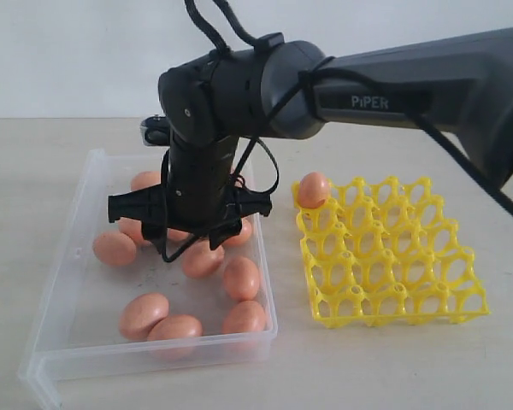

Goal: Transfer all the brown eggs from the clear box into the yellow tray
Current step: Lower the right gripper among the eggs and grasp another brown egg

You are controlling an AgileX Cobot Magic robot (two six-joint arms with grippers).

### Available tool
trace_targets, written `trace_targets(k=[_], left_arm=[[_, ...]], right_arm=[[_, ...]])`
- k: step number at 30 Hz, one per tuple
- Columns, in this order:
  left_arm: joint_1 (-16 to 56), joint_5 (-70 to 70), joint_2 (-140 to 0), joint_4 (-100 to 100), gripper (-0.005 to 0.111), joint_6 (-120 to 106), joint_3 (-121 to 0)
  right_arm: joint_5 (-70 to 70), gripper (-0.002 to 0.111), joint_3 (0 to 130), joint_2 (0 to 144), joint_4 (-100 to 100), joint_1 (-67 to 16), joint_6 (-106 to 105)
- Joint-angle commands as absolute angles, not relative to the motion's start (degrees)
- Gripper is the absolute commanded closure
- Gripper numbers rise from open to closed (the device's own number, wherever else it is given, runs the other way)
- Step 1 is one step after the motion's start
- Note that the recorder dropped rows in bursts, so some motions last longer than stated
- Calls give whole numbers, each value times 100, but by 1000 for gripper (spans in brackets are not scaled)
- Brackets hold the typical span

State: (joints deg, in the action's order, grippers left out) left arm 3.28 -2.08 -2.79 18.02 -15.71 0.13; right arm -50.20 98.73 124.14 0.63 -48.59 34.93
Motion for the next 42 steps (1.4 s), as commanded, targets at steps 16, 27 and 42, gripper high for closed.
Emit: trace_targets(k=[16,27,42], left_arm=[[344,-298,-302,1828,103,-1597,0],[344,-298,-302,1828,103,-1597,0],[344,-298,-302,1828,103,-1597,0]], right_arm=[[-5424,53,9908,12679,-1879,-4859,-705],[-5805,53,10168,12659,-1996,-4849,-1318],[-6048,53,10600,12550,54,-3907,-2518]])
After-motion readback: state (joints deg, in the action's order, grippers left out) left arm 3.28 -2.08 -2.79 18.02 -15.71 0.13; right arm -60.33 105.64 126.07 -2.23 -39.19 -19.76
